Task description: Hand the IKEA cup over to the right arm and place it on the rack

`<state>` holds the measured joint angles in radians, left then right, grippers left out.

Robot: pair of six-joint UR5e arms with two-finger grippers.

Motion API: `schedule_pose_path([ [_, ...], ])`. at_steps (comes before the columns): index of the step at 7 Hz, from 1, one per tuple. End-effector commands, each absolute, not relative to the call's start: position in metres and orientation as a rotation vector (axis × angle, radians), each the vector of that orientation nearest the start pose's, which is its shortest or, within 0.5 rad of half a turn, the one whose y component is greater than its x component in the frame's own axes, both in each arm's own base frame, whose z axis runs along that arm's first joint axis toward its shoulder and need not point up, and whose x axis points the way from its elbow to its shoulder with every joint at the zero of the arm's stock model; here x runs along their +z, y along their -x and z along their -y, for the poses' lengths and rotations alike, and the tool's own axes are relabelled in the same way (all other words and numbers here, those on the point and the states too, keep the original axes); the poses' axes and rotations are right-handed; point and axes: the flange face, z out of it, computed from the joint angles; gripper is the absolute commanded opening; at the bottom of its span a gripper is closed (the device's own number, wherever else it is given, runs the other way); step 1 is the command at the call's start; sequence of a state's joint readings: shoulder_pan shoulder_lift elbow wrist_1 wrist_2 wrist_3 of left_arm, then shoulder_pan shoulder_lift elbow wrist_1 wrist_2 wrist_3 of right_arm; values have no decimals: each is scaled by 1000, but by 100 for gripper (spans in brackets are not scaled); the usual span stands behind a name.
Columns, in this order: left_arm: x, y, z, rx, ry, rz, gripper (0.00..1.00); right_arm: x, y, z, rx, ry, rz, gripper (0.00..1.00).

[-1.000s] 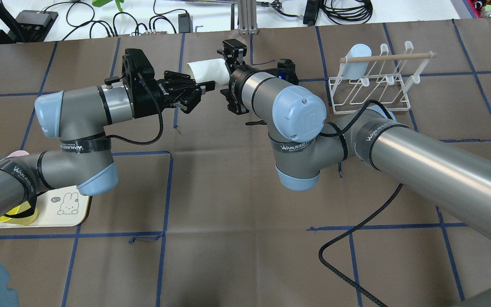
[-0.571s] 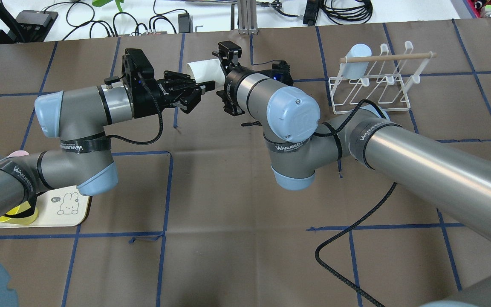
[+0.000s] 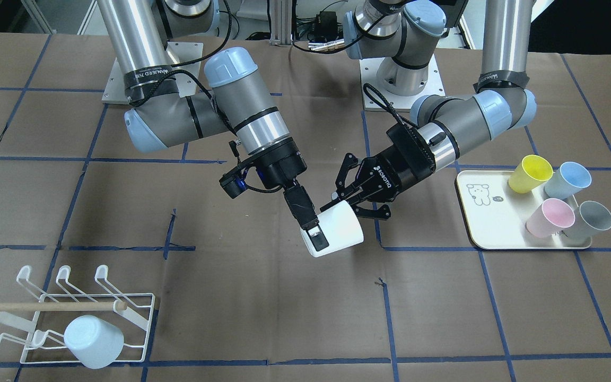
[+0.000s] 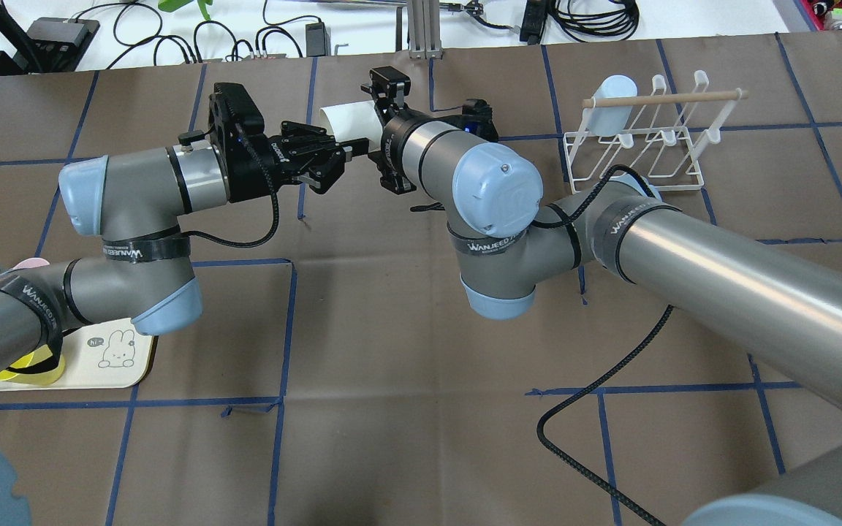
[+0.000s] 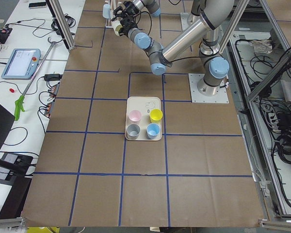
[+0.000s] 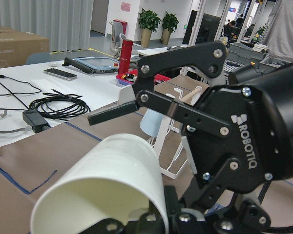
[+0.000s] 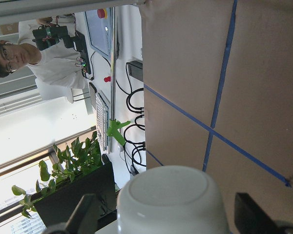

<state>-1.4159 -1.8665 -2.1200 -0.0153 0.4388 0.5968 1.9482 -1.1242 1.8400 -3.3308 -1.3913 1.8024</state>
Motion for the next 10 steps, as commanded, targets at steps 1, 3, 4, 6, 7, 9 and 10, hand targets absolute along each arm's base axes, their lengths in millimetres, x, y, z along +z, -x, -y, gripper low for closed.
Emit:
schedule_pose_path([
  [1, 309, 146, 516, 1181, 917, 1885, 5, 320, -368, 517, -388, -1301, -1675, 99],
  [3, 310, 146, 516, 1183, 918, 1884, 5, 321, -372, 515, -386, -1294, -1676, 99],
  [4, 310, 146, 515, 1182, 919, 1883, 5, 322, -372, 516, -387, -1293, -1675, 99],
  [6, 310, 146, 515, 1181, 918, 1884, 5, 325, -374, 516, -386, -1288, -1673, 99],
  [7, 310, 146, 515, 1181, 918, 1884, 5, 325, -377, 513, -382, -1284, -1677, 99],
  [9, 311, 146, 515, 1171, 899, 1889, 6, 324, -377, 513, -380, -1282, -1680, 91],
  [10, 311, 146, 515, 1171, 899, 1889, 6, 324, -377, 513, -381, -1281, -1681, 74],
])
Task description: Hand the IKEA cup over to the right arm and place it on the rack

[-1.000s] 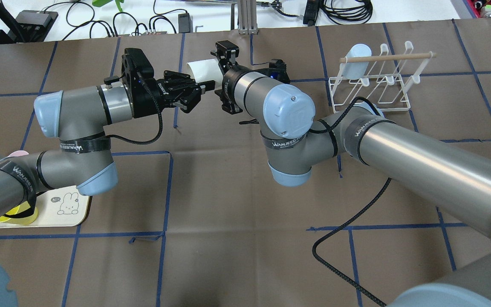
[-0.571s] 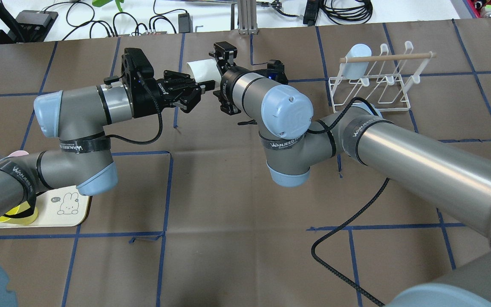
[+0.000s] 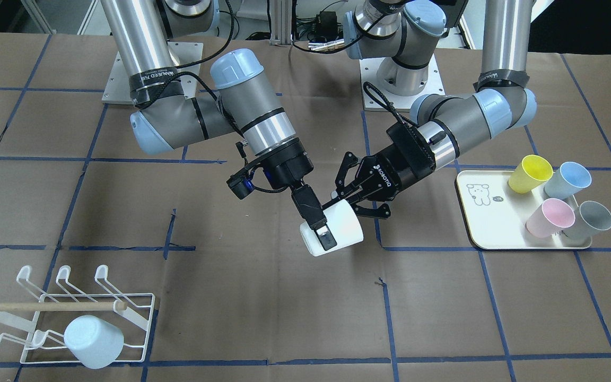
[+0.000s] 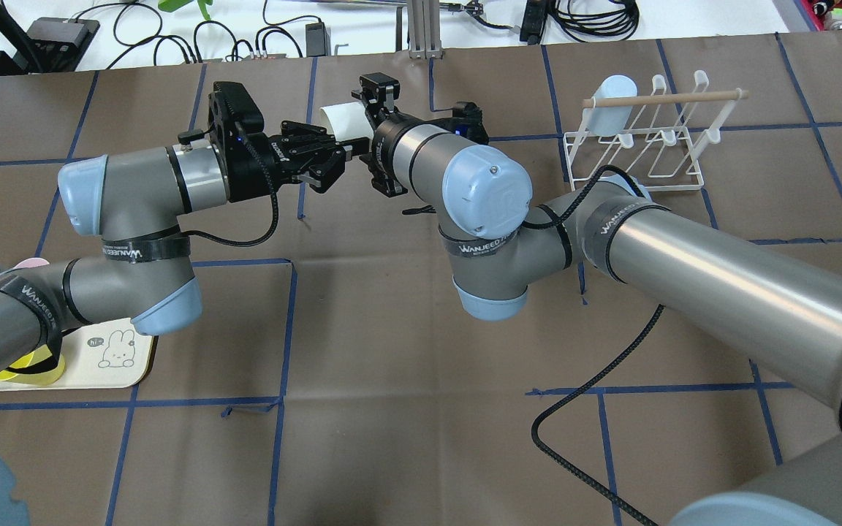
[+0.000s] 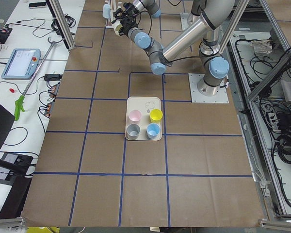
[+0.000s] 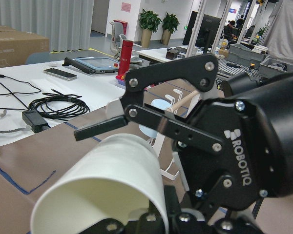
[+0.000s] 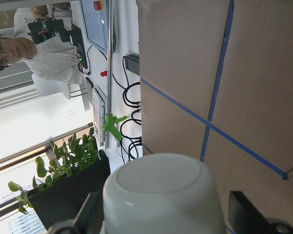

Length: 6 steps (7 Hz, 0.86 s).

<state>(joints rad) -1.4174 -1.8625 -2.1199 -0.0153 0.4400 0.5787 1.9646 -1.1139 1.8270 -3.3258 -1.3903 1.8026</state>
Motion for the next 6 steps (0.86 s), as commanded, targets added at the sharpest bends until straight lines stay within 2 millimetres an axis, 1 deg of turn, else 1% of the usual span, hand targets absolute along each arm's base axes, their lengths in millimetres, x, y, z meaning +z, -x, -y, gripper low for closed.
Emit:
schedule_pose_path([
  [1, 311, 152, 514, 1165, 908, 1884, 6, 324, -378, 513, -380, -1277, -1681, 57],
  [2, 310, 153, 514, 1163, 909, 1885, 6, 324, -378, 513, -381, -1276, -1682, 50],
  [3, 311, 152, 515, 1166, 910, 1886, 18, 324, -377, 514, -379, -1277, -1681, 50],
  [4, 314, 151, 515, 1182, 918, 1908, 47, 324, -377, 514, -378, -1277, -1681, 48],
  [5, 311, 151, 517, 1177, 910, 1913, 77, 325, -377, 513, -378, -1275, -1680, 47],
  [6, 313, 151, 516, 1181, 911, 1910, 85, 325, -377, 513, -377, -1275, -1680, 46],
])
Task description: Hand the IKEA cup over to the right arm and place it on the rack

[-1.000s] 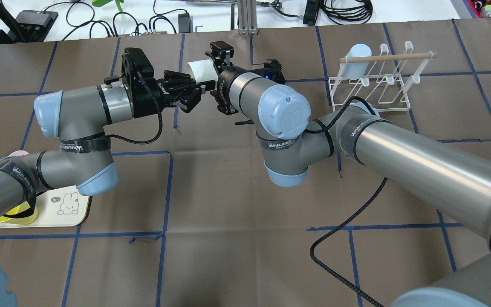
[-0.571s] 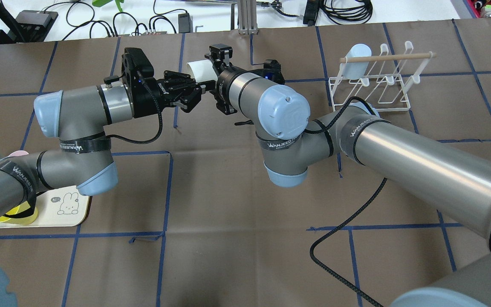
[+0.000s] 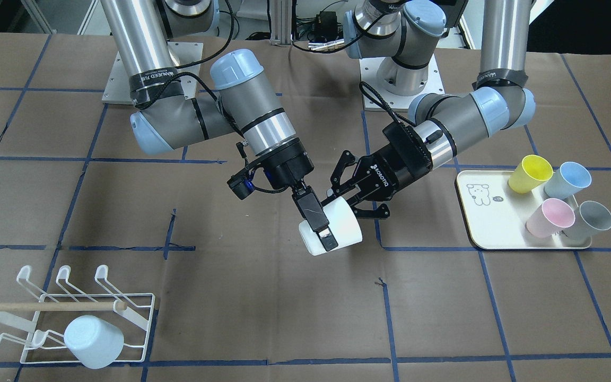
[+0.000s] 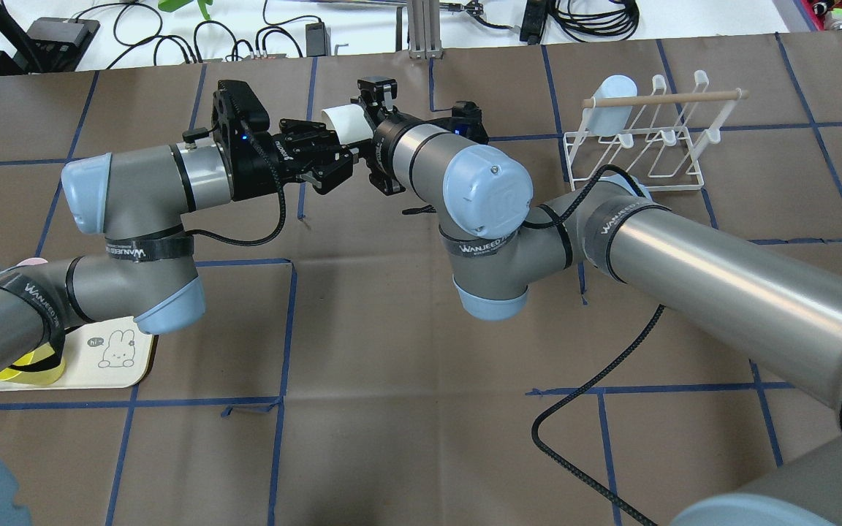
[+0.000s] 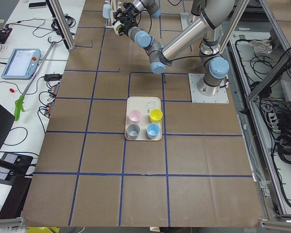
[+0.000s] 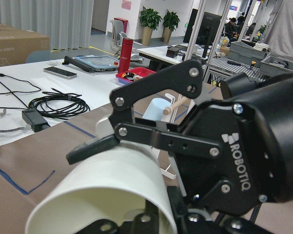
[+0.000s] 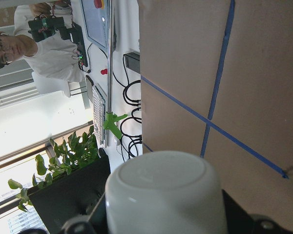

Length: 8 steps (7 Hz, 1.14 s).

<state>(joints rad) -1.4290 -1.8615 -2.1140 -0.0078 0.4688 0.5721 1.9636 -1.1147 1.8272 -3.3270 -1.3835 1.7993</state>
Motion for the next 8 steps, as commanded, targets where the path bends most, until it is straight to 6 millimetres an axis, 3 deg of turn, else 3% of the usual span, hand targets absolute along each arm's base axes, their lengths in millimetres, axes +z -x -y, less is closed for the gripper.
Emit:
schedule_pose_path([
  [1, 319, 151, 514, 1190, 914, 1902, 93, 325, -377, 513, -374, -1273, -1681, 42],
  [3, 328, 142, 514, 1202, 880, 1909, 98, 326, -377, 515, -375, -1268, -1681, 38],
  [4, 329, 129, 516, 1216, 856, 1924, 98, 326, -371, 519, -383, -1274, -1671, 36],
  [5, 332, 110, 518, 1236, 824, 1919, 98, 324, -361, 528, -401, -1283, -1669, 27],
  [6, 335, 95, 519, 1250, 801, 1891, 98, 335, -335, 548, -446, -1304, -1630, 20],
  [8, 350, 66, 518, 1293, 741, 1922, 98, 345, -286, 570, -677, -1157, -1702, 15],
])
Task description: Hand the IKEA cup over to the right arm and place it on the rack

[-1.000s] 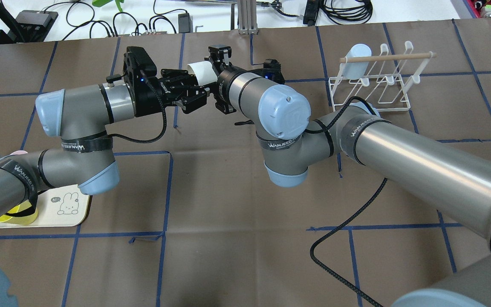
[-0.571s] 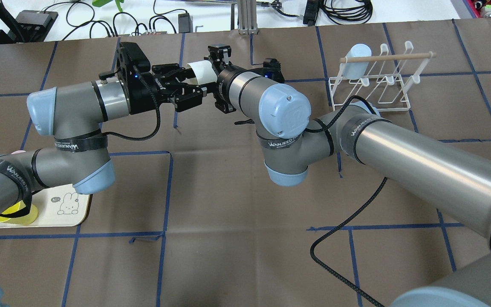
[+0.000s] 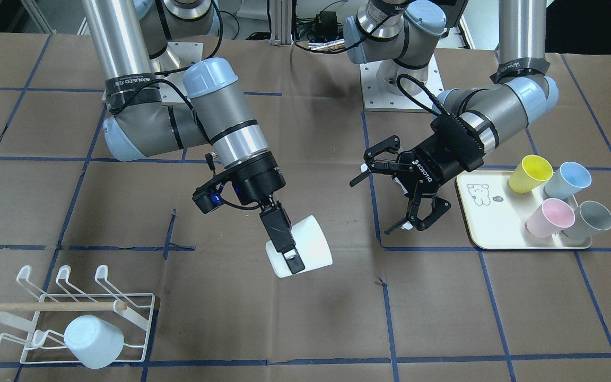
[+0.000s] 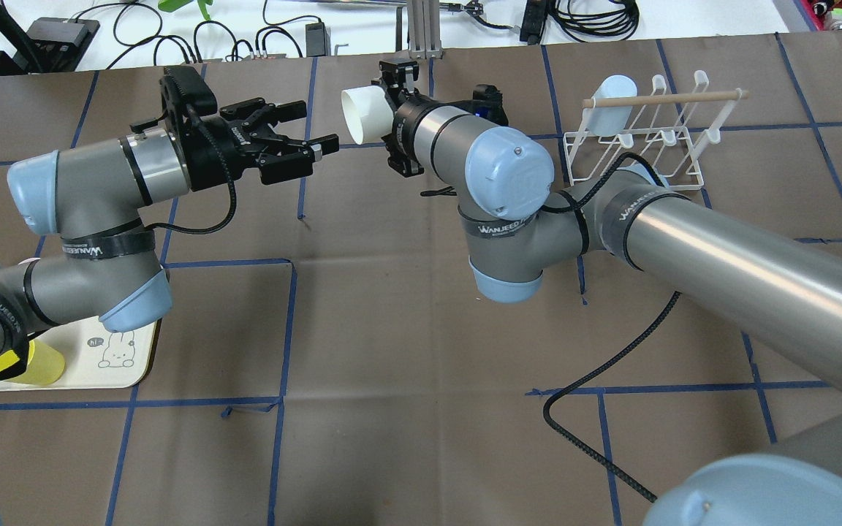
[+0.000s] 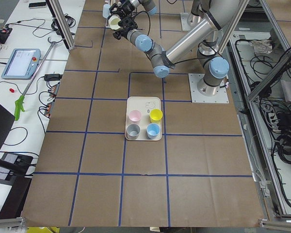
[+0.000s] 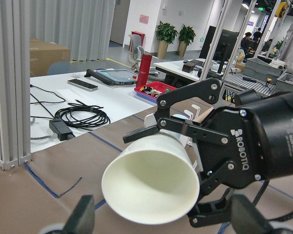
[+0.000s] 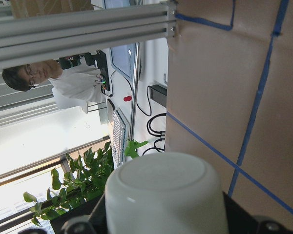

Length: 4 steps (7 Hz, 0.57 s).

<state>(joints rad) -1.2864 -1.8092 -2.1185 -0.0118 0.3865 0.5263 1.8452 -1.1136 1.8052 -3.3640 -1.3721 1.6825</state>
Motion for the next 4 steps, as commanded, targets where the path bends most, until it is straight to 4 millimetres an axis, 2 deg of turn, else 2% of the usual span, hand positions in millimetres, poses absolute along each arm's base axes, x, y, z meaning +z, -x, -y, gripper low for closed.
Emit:
schedule_pose_path([
  [1, 357, 51, 519, 1292, 682, 1947, 98, 353, -259, 581, -818, -1058, -1777, 15],
  [2, 363, 35, 527, 1291, 638, 1986, 98, 362, -230, 590, -1025, -888, -1865, 14],
  [3, 379, 24, 545, 1300, 574, 2086, 98, 368, -206, 596, -1219, -710, -1941, 14],
  [4, 392, 14, 563, 1307, 483, 2210, 98, 369, -177, 604, -1335, -524, -2035, 14],
])
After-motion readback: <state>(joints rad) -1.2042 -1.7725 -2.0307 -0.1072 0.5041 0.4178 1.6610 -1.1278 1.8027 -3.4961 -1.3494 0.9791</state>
